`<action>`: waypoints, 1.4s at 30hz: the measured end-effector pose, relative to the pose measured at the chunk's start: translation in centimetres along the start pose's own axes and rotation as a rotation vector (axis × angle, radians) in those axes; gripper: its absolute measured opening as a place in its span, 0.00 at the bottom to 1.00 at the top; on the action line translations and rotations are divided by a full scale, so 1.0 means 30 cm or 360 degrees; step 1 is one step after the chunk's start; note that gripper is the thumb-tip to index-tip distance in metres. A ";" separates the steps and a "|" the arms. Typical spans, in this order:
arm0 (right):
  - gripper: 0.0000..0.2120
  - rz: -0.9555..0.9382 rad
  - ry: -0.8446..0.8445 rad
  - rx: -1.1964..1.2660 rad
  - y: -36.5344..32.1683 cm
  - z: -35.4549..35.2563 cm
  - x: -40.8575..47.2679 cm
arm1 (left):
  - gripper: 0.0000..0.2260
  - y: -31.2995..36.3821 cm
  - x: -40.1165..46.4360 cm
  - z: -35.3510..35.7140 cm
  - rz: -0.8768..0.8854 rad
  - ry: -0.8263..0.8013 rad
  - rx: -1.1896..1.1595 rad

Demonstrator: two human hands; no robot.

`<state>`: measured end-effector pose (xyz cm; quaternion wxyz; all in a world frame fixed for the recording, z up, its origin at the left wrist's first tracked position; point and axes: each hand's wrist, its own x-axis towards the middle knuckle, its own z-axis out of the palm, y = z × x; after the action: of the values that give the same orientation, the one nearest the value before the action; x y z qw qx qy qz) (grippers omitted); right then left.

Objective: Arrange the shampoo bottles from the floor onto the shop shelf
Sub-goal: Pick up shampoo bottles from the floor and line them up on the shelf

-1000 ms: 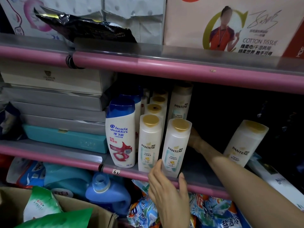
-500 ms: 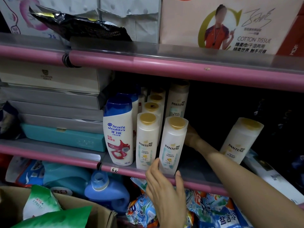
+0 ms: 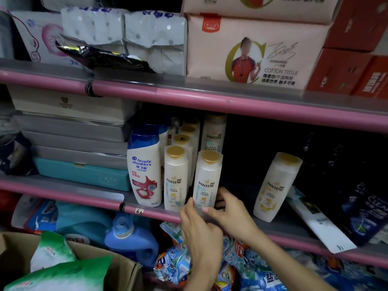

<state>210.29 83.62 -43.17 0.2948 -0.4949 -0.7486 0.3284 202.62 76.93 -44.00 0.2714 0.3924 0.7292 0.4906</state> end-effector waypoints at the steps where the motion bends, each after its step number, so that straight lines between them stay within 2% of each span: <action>1: 0.18 -0.0018 0.0052 -0.0064 0.004 0.001 0.004 | 0.29 0.007 0.002 0.000 0.0021 -0.0042 -0.0012; 5: 0.20 -0.0079 0.0106 -0.0238 0.038 -0.017 0.039 | 0.27 0.049 0.046 0.004 0.0092 -0.0207 0.0008; 10: 0.18 -0.0042 0.0130 -0.0103 0.077 -0.034 0.117 | 0.26 0.116 0.130 0.033 0.0126 -0.0290 -0.0032; 15: 0.18 0.0034 0.0122 -0.0038 0.093 -0.018 0.202 | 0.18 0.112 0.202 0.070 -0.0032 -0.0211 -0.0197; 18: 0.20 0.0053 0.0130 -0.0012 0.098 -0.009 0.236 | 0.16 0.095 0.215 0.089 -0.0089 -0.0178 -0.0252; 27: 0.21 0.0033 0.0127 0.0091 0.106 0.003 0.268 | 0.10 0.096 0.228 0.128 -0.0080 -0.0027 -0.0297; 42: 0.19 0.0017 0.0097 0.0025 0.101 -0.007 0.266 | 0.10 0.103 0.244 0.124 -0.0099 -0.0055 -0.0282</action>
<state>209.42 92.01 -44.50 0.3195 -0.5064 -0.7339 0.3207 202.49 85.58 -42.60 0.3327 0.3524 0.6900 0.5376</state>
